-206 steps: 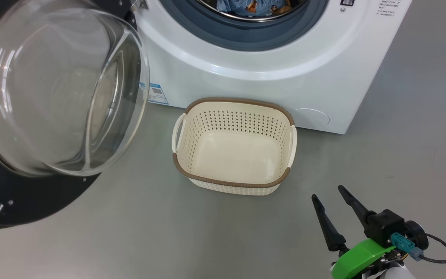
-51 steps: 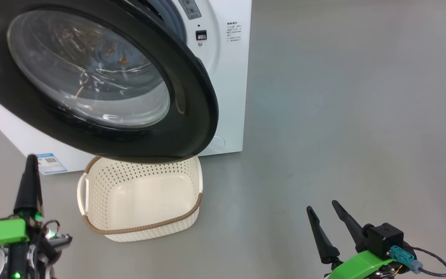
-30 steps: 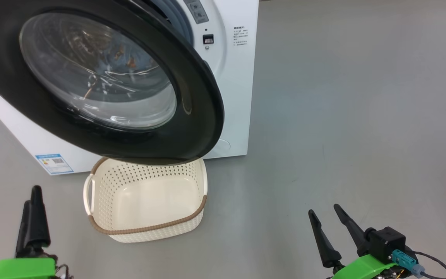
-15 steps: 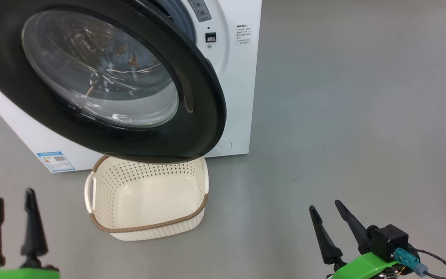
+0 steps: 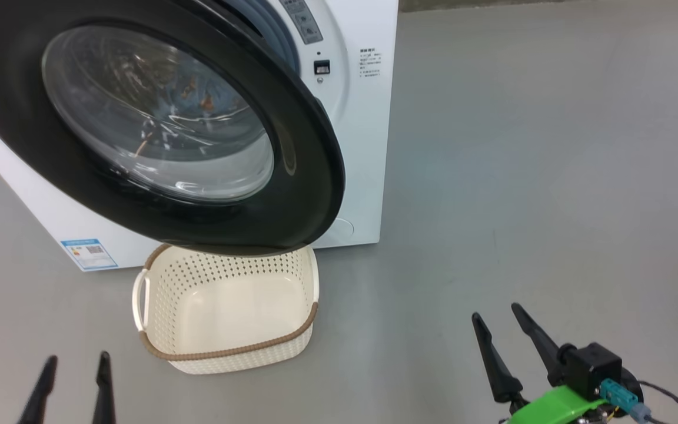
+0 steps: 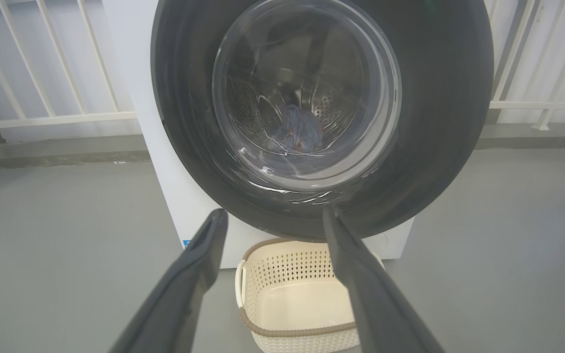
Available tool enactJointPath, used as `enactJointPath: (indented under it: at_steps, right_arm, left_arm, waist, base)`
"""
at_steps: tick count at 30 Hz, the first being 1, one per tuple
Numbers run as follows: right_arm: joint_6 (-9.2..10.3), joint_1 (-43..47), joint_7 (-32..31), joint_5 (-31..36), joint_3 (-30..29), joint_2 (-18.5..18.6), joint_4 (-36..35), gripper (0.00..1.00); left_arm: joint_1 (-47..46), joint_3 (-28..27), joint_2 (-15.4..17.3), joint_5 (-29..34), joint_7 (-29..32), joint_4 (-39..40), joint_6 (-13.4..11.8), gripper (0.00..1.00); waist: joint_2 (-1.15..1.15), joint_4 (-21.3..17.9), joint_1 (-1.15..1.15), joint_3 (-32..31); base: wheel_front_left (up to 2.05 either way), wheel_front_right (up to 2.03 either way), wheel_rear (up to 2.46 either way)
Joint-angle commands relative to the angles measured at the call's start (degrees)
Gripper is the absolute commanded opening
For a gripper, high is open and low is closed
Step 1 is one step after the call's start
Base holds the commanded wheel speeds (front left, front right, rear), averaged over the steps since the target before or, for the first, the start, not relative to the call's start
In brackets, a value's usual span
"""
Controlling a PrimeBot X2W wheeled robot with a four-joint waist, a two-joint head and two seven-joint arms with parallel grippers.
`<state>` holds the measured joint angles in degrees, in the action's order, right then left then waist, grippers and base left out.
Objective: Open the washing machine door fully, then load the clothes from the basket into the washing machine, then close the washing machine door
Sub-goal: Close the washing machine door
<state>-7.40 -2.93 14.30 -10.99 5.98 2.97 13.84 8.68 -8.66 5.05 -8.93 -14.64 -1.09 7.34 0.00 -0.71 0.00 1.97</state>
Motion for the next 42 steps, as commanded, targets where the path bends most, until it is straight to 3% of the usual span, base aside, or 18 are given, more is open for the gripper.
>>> enactJointPath:
  at_steps: [1, 17, 42]
  right_arm:
    - [-0.09, 0.4, 0.7, 0.2, 1.1, -0.1, -1.5, 1.0]
    - [-0.09, 1.4, 0.7, 0.6, 1.1, -0.1, -1.8, 1.0]
    - [-0.09, 1.1, 0.7, 0.7, 0.6, -0.1, -1.9, 1.0]
  left_arm:
    - [-0.6, -2.1, 0.3, 0.8, -0.4, 0.9, 0.1, 1.0]
    - [-0.2, -3.6, -1.2, 3.5, -0.4, -0.5, 0.1, 1.0]
    - [-0.5, -2.3, -1.0, 0.6, -0.4, -2.7, 0.1, 1.0]
  waist:
    - [0.0, 0.3, 0.0, -0.3]
    - [0.0, 0.7, 0.0, -0.6]
    - [0.0, 0.9, 0.0, 0.0]
  base:
    - [0.0, 0.0, 0.0]
    - [0.0, 0.0, 0.0]
    - [0.0, 0.0, 0.0]
